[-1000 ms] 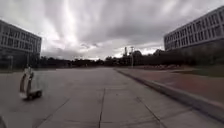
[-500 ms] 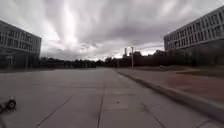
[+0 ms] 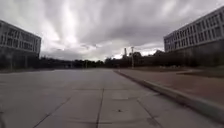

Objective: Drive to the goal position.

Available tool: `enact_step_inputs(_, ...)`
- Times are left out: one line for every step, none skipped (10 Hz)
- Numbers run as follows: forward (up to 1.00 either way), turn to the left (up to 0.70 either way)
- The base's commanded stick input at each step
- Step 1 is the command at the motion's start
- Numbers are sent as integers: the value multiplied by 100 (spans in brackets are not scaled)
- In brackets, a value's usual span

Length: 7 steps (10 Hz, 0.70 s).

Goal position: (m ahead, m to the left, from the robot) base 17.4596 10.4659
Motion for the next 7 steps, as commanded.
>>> enact_step_inputs(70, 0)
enact_step_inputs(70, 0)
enact_step_inputs(70, 0)
enact_step_inputs(70, 0)
enact_step_inputs(70, 0)
enact_step_inputs(70, 0)
enact_step_inputs(70, 0)
